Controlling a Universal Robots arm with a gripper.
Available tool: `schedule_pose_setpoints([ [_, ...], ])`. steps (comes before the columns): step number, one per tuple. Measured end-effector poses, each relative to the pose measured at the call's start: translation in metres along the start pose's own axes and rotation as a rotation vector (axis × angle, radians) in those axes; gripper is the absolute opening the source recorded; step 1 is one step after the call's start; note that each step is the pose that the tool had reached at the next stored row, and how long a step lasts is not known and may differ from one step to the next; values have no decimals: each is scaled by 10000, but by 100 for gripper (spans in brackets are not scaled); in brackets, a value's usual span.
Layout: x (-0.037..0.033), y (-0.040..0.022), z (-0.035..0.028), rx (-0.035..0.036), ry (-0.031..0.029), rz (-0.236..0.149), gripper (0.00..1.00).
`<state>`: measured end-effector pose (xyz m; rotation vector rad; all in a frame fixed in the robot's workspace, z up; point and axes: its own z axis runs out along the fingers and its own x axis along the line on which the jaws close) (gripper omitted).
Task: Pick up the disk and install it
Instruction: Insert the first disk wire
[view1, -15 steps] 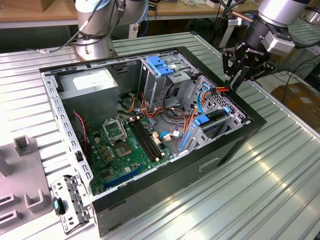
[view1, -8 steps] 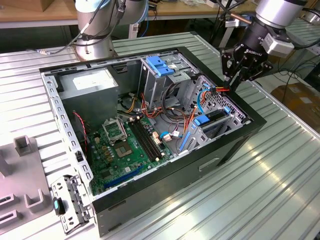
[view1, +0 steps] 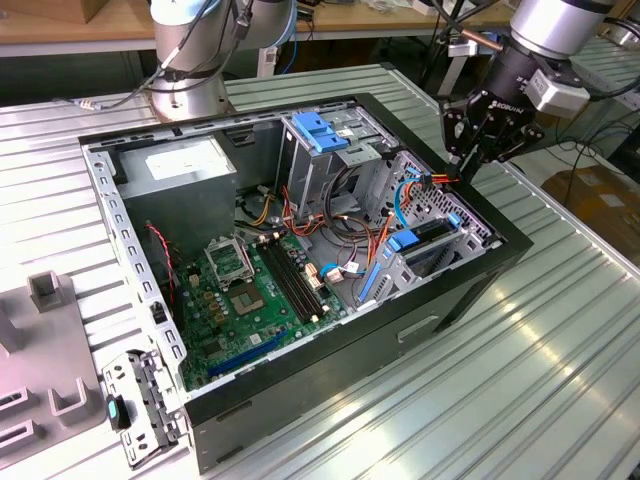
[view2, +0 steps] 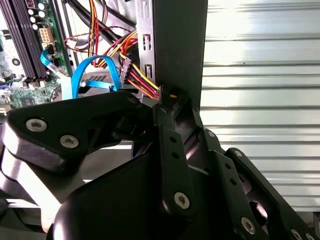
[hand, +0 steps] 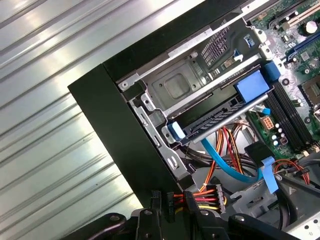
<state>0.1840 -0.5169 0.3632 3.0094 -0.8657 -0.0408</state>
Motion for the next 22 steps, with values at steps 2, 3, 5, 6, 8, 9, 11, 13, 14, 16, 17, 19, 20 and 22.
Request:
schedule_pose_setpoints([
  [2, 2, -1, -1, -2, 2, -6, 24],
  [3, 3, -1, -1, -2, 1, -6, 18],
  [5, 2, 0, -19, -1, 0, -5, 18],
  [6, 2, 0, -33, -6, 3, -5, 18],
  [8, 2, 1, -50, -18, 11, -3, 18],
  [9, 2, 1, -50, -18, 10, -3, 18],
  [11, 2, 0, -51, -19, 12, -4, 18],
  [13, 2, 0, -52, -21, 12, -4, 18],
  [14, 2, 0, -52, -20, 12, -4, 18],
  [16, 3, 1, -59, -22, 14, -1, 18],
  [17, 2, 0, -69, -23, 14, -1, 18],
  [19, 2, 1, -80, -20, 12, -1, 17],
  [20, 2, 1, -83, -19, 12, -1, 17],
  [22, 2, 0, -83, -20, 12, -1, 17],
])
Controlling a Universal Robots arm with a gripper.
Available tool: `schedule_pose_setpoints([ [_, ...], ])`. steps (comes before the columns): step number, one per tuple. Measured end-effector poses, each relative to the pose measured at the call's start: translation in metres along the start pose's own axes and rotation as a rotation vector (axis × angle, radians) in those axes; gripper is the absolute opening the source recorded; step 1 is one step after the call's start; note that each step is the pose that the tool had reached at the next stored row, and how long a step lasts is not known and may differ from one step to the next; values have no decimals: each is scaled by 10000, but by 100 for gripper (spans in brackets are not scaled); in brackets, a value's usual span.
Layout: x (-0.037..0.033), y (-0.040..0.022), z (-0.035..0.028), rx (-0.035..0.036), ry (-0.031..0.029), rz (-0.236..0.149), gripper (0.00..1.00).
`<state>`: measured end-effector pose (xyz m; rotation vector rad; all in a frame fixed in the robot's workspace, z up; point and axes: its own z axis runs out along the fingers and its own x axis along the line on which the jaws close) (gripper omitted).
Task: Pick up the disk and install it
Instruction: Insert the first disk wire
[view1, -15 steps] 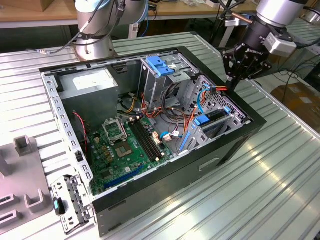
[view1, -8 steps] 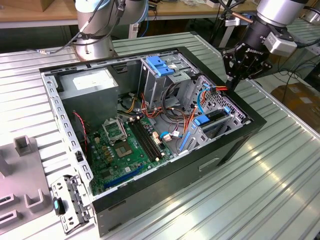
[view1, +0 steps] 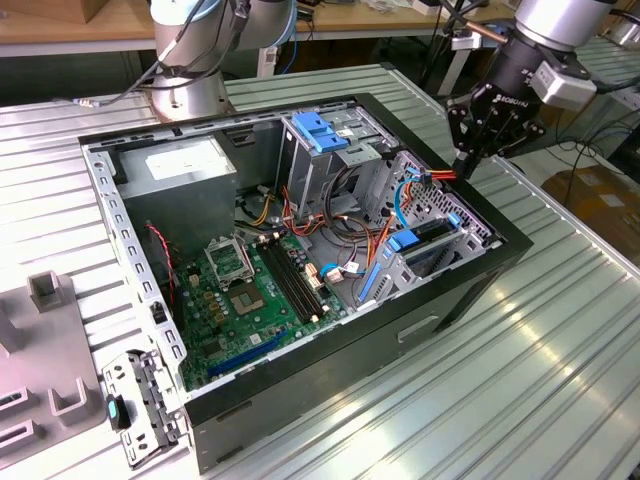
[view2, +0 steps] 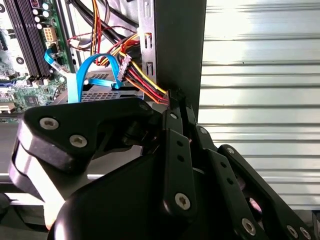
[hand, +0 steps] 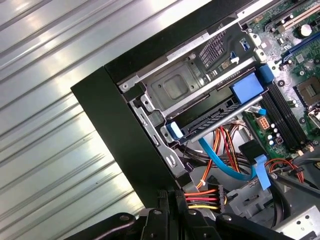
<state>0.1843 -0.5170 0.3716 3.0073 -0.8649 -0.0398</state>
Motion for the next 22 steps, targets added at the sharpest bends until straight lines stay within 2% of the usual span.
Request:
schedule_pose_setpoints([
  [2, -1, 1, -1, -1, 1, 0, 17],
  [7, -117, 74, 4, 1, 0, 20, 17],
  [9, -124, 79, 4, 3, -2, 154, 17],
  [15, -125, 79, 4, 28, -25, 1327, 17],
  [22, -125, 79, 4, 45, -40, 2180, 17],
])
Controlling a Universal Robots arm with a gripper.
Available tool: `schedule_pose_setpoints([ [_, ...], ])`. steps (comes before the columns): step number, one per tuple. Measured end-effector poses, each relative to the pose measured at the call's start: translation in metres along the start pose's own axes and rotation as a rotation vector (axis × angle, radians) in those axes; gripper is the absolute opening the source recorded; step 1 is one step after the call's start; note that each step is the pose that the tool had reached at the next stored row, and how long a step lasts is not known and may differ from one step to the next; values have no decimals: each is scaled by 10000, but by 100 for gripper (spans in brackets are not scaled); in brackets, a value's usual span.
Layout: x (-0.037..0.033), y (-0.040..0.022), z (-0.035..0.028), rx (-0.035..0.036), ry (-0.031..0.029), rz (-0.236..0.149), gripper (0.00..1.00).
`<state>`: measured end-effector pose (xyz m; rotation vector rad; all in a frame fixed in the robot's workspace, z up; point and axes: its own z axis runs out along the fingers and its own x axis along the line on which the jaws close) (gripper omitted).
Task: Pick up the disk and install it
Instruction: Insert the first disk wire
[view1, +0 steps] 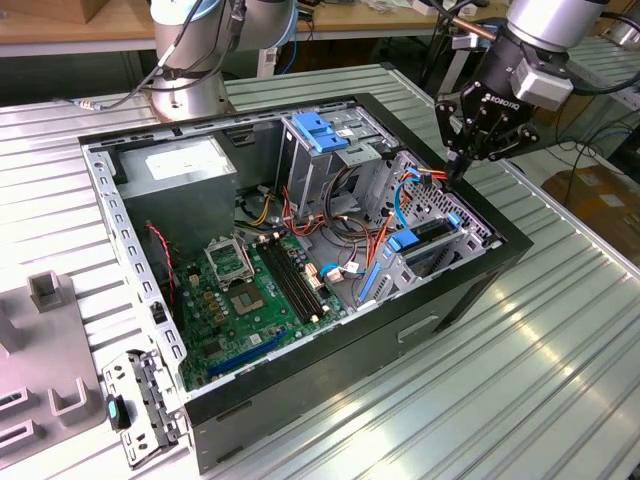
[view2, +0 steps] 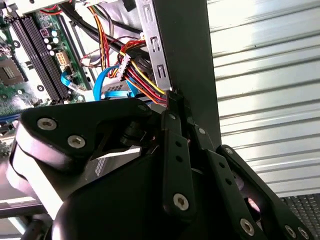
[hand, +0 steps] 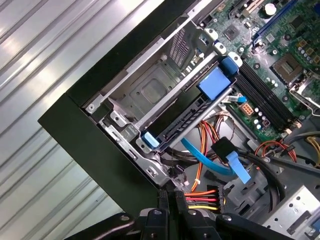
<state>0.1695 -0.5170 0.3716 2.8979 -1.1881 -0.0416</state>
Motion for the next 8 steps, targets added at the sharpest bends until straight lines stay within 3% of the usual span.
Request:
schedule_pose_setpoints([
  [1, 0, 0, 0, 3, -3, 148, 17],
  [8, 0, 0, 0, 4, -4, 210, 17],
])
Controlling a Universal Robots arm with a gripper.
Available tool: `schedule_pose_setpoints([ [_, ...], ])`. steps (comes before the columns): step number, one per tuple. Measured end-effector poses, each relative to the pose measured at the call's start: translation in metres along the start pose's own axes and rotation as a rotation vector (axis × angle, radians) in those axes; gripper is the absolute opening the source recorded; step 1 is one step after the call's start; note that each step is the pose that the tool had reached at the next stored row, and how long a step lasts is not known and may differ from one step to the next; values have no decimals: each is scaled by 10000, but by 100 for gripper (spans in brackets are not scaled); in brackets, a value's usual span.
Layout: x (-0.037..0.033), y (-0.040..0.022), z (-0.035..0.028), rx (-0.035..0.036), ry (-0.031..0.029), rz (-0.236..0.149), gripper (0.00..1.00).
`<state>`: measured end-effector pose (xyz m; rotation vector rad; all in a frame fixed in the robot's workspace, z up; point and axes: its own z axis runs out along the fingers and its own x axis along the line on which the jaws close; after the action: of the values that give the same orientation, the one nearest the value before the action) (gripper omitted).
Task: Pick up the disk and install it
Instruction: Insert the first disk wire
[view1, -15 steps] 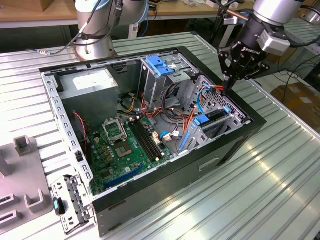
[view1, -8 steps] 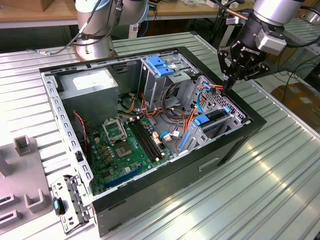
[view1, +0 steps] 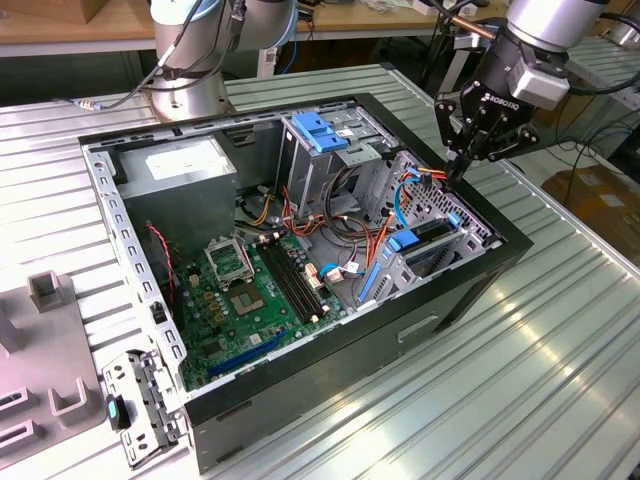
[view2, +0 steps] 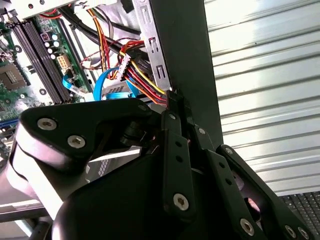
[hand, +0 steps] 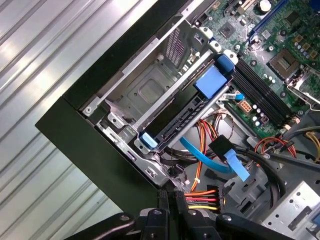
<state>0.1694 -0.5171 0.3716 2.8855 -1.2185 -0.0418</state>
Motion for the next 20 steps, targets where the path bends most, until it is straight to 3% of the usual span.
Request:
schedule_pose_setpoints([
  [7, -1, 2, 1, 24, -21, 1146, 17],
  [11, -68, 70, 7, 19, -16, 1179, 17],
  [16, -68, 70, 11, 47, -41, 2555, 17],
  [19, -70, 72, 13, 59, -53, 3182, 17],
  [20, -82, 85, 15, 62, -55, 3229, 17],
])
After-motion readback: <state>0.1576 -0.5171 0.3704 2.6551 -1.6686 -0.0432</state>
